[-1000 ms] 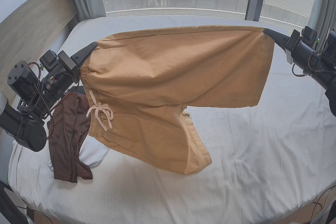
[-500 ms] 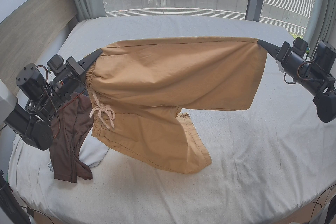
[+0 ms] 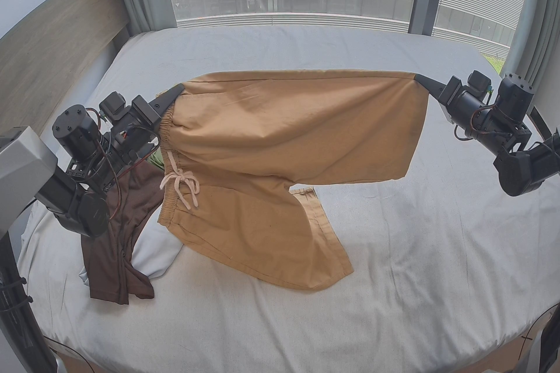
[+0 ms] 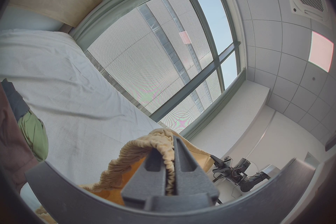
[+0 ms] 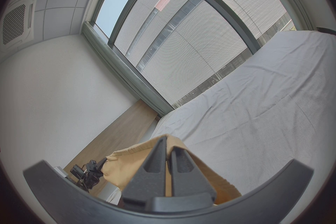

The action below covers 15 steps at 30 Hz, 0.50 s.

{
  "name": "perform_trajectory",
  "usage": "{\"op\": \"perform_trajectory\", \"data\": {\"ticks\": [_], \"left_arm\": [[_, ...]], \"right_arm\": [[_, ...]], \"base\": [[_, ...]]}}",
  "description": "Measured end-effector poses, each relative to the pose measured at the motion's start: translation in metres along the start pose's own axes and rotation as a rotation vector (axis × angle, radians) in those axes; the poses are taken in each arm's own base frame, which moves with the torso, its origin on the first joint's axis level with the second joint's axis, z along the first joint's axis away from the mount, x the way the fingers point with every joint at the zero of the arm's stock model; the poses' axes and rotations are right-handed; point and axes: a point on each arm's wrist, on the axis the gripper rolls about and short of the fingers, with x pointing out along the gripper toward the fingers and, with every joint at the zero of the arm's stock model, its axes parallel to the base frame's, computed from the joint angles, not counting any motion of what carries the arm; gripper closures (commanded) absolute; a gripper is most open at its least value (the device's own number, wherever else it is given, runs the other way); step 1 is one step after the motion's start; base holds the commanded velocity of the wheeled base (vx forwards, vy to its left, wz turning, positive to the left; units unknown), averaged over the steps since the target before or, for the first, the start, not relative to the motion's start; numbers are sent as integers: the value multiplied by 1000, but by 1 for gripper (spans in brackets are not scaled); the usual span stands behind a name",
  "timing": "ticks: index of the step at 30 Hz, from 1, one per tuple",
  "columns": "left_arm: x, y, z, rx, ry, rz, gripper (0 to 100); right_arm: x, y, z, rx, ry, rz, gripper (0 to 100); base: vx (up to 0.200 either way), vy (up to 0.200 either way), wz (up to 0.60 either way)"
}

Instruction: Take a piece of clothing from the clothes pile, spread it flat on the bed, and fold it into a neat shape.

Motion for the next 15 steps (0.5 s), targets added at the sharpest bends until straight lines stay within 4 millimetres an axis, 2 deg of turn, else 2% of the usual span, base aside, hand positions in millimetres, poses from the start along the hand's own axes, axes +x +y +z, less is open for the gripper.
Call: {"op": "perform_trajectory", "data": {"ticks": [5,15], "left_arm": [[10,14,-3,6,-7,-3,100],[29,38,-9,18,-24,-21,100]], "right_arm": [[17,-13,-3,9,-10,3,100],[41,-39,-20,21,7,-4,100]], "base": [[0,0,0],[0,0,0]]}}
